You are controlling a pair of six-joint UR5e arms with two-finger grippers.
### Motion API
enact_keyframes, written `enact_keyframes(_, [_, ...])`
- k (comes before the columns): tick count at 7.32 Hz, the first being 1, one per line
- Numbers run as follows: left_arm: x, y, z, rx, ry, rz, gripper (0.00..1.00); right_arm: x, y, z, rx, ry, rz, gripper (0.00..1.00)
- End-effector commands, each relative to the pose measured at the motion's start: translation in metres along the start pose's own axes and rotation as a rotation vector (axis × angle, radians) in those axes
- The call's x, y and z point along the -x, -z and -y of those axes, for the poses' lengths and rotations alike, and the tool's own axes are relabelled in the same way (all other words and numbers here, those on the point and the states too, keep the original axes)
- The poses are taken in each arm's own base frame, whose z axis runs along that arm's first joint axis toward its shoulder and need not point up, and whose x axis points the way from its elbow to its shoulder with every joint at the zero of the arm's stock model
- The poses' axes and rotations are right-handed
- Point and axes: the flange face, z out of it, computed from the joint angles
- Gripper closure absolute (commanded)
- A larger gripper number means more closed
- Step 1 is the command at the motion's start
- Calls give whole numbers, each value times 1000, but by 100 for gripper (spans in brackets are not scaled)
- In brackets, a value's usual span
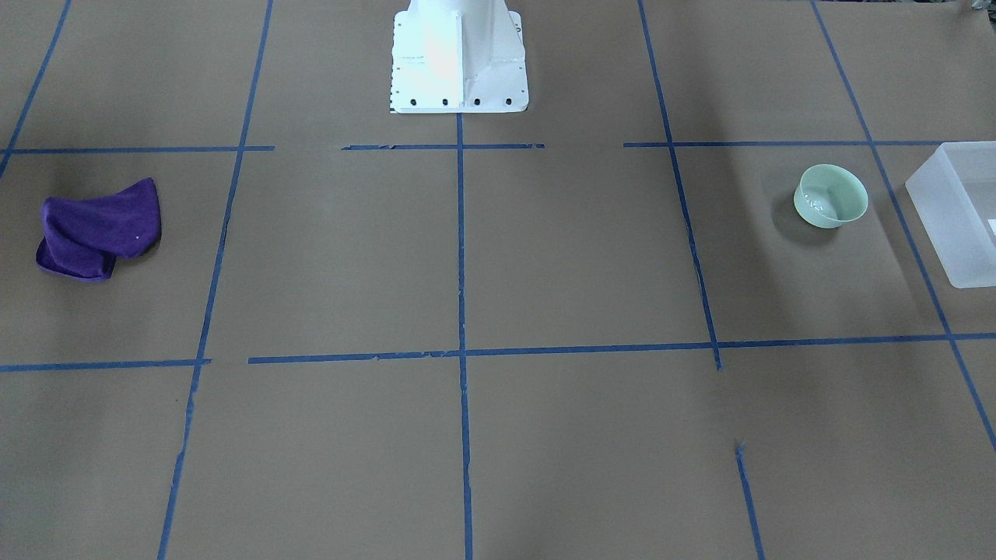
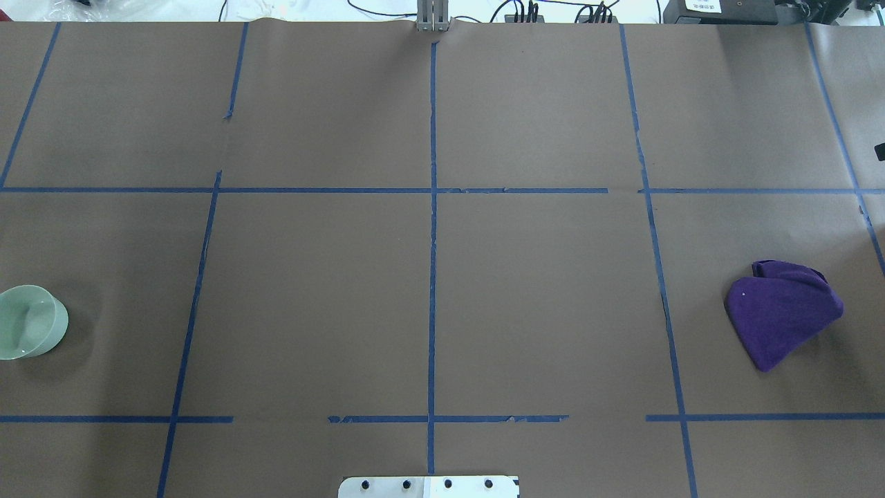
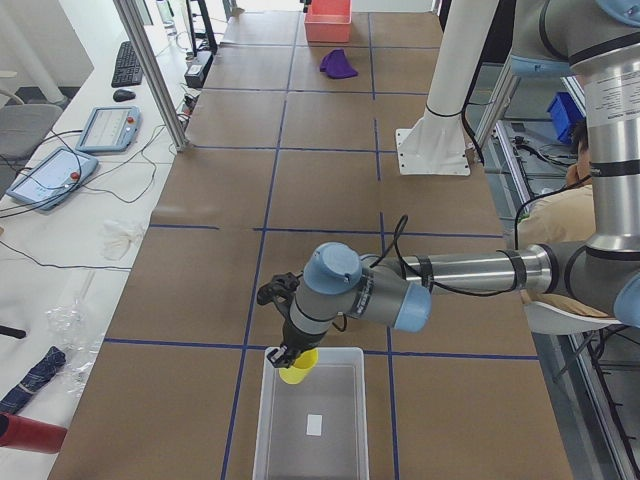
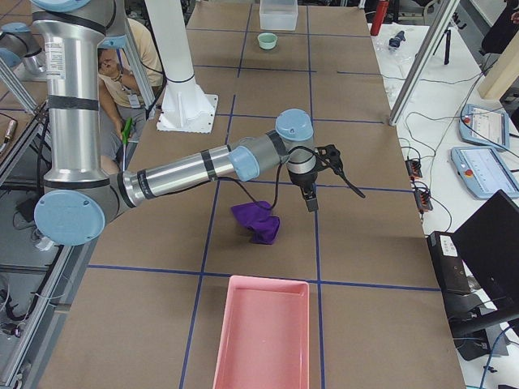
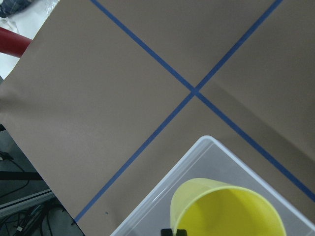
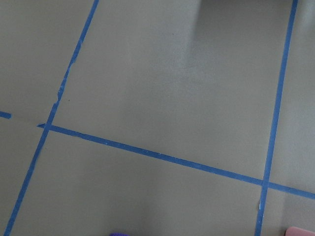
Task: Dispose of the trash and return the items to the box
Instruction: 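Lower the yellow cup into the clear bin and open the left gripper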
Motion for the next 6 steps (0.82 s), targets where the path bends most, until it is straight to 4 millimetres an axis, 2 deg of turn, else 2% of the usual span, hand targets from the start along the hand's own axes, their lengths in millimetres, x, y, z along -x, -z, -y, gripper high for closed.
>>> enact_keyframes(1, [-14,-31,-40,-50,22,-37,100,-1,-1,0,1,1,0,0])
enact_keyframes(5, [-54,-82,-47,-17,-15,-244,100,-2,-2,0,3,-1,-4,0])
enact_keyframes(6, [-56,-88,-52,-4,-15,-256,100,-1,-2,1,-2,3,-3,0])
